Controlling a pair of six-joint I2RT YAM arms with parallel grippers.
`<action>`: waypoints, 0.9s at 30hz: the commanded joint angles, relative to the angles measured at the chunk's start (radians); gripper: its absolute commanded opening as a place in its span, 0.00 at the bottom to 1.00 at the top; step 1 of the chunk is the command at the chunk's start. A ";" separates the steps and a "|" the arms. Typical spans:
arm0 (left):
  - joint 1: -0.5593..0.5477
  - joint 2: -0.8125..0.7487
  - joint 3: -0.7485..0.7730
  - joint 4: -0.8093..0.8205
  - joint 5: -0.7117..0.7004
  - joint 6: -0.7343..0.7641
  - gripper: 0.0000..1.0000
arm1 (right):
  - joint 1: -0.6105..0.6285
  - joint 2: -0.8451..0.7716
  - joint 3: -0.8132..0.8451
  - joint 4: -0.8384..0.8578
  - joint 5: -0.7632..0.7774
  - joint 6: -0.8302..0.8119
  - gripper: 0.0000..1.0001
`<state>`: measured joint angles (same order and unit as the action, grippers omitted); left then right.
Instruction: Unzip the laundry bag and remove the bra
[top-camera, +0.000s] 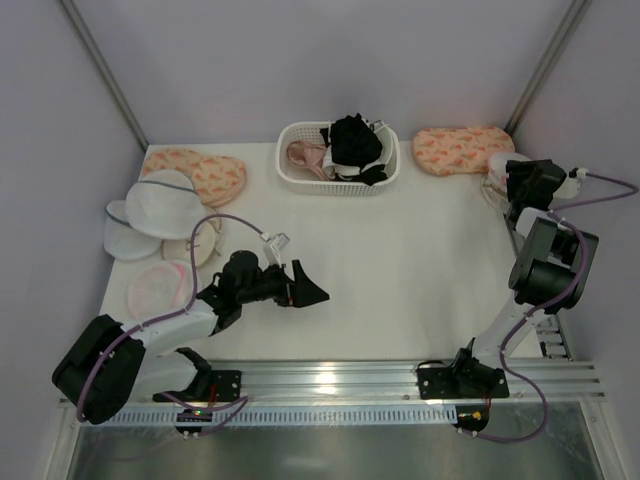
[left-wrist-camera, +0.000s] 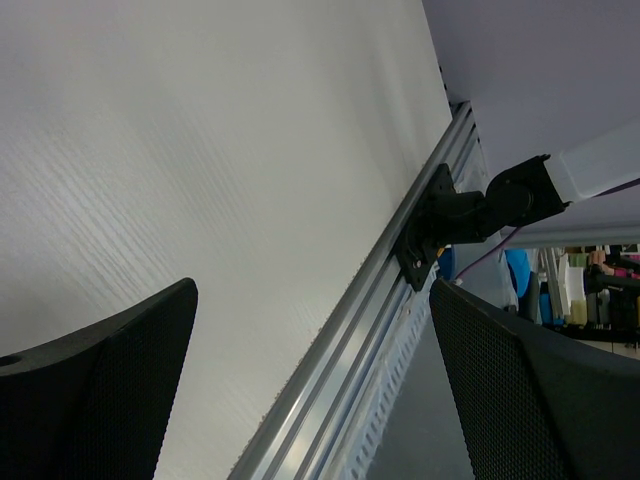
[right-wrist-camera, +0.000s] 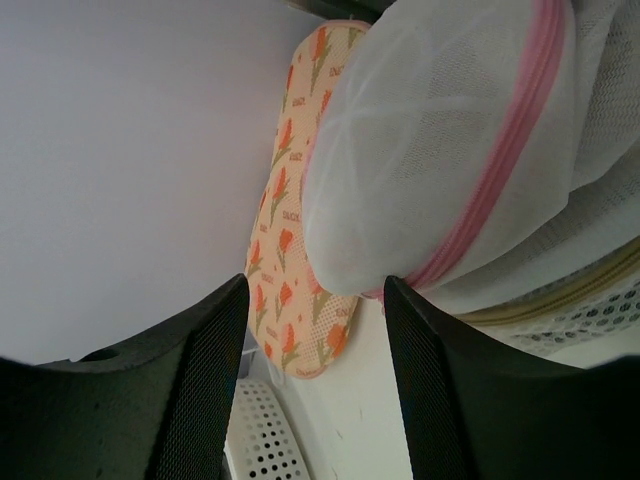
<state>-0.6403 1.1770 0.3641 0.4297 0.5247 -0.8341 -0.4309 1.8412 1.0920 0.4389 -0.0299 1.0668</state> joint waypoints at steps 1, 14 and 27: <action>-0.002 -0.013 -0.001 0.012 0.001 0.010 0.99 | 0.009 0.041 0.092 -0.086 0.085 -0.024 0.60; -0.004 0.009 0.001 0.007 0.004 0.026 0.99 | 0.038 0.038 0.184 -0.316 0.188 -0.073 0.60; -0.004 -0.008 -0.017 0.014 -0.005 0.021 0.99 | 0.118 0.019 0.339 -0.580 0.473 -0.168 0.59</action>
<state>-0.6403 1.1809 0.3595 0.4145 0.5243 -0.8295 -0.3031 1.8545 1.3540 -0.0830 0.3489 0.9154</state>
